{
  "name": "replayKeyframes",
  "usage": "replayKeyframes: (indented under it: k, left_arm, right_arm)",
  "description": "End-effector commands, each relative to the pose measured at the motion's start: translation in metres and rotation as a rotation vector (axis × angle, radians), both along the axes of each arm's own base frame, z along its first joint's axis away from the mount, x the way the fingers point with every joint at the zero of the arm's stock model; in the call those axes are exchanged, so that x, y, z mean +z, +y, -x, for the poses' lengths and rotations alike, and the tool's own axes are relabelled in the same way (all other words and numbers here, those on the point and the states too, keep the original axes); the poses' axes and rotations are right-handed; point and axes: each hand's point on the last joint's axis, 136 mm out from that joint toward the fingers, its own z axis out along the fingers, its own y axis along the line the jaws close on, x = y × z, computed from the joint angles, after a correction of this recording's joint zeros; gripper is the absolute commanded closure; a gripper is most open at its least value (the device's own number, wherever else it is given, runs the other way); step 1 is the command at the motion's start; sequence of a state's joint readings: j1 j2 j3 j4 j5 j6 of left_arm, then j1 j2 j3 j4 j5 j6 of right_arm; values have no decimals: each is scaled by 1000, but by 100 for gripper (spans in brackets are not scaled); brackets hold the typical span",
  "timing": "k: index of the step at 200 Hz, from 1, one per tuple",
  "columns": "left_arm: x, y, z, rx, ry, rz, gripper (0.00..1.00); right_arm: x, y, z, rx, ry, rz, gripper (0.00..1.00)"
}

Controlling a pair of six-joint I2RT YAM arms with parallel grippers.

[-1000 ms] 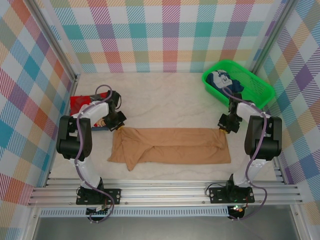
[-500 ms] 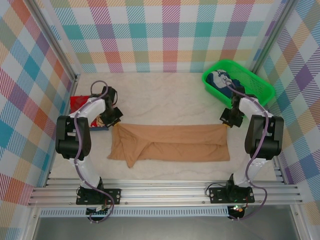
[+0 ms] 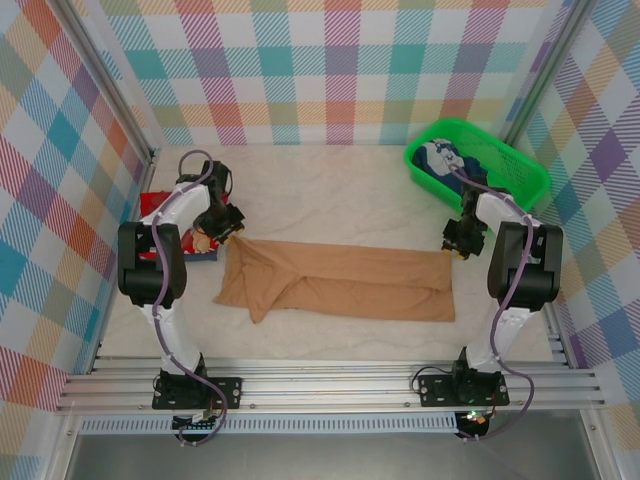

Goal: Fold and stack the t-shirts

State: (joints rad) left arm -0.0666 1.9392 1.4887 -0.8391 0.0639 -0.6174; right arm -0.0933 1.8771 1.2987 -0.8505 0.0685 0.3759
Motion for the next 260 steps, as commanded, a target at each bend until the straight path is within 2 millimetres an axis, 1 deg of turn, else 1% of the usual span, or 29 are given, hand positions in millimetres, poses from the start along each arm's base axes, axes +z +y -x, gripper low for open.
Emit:
replayKeyframes:
  k: [1, 13, 29, 39, 49, 54, 61, 73, 84, 95, 106, 122, 130, 142, 154, 167, 194, 206, 221, 238, 260]
  left_arm:
    - [39, 6, -15, 26, -133, -13, 59]
    - [49, -1, -8, 10, -139, -10, 59]
    - [42, -21, 14, -35, -64, 21, 60]
    - [36, -36, 29, -65, -29, 39, 62]
    - [33, -49, 44, -74, -20, 65, 66]
    - [31, -57, 52, -80, -14, 82, 70]
    - [28, -65, 63, -79, 0, 106, 74]
    - [18, -78, 81, -89, 35, 140, 78]
    - [7, -84, 95, -101, 71, 152, 80]
    - [-3, -87, 102, -109, 96, 154, 83]
    - [-14, -85, 104, -113, 117, 152, 87]
    - [-26, -78, 97, -132, 137, 124, 89]
    - [-30, -76, 90, -146, 134, 115, 90]
    - [-37, -69, 83, -159, 143, 100, 91]
    - [-43, -64, 78, -171, 144, 100, 92]
    - [-48, -60, 75, -199, 151, 90, 94]
    - [-59, -55, 70, -230, 159, 84, 94]
    - [-63, -55, 69, -237, 173, 82, 95]
    - [-66, -57, 68, -238, 173, 94, 95]
    - [-65, -57, 69, -242, 171, 97, 95]
    - [-64, -57, 72, -253, 172, 102, 95]
  right_arm:
    - [26, -14, -2, -36, -44, 65, 63]
    - [42, -11, 1, -50, -86, 60, 60]
    - [58, 2, 11, -51, -108, 48, 60]
    - [61, 19, 19, -42, -112, -5, 63]
    - [63, 43, 27, -23, -121, -83, 70]
    - [63, 57, 31, -1, -128, -118, 73]
    - [64, 83, 36, 61, -141, -161, 76]
    - [64, 135, 47, 201, -158, -255, 77]
    - [60, 182, 62, 300, -146, -349, 79]
    - [55, 227, 76, 380, -130, -425, 82]
    - [53, 269, 89, 463, -119, -468, 85]
    - [51, 324, 103, 561, -103, -515, 86]
    - [47, 346, 107, 575, -87, -538, 86]
    - [40, 372, 111, 581, -56, -531, 88]
    - [31, 391, 113, 579, -38, -503, 90]
    - [21, 405, 111, 536, -25, -509, 90]
    - [-1, 419, 105, 468, 4, -480, 91]
    - [-9, 426, 103, 456, 20, -481, 91]
    - [-9, 437, 99, 454, 11, -485, 90]
    - [-7, 447, 96, 463, 3, -473, 87]
    - [-18, 453, 98, 444, 32, -454, 87]
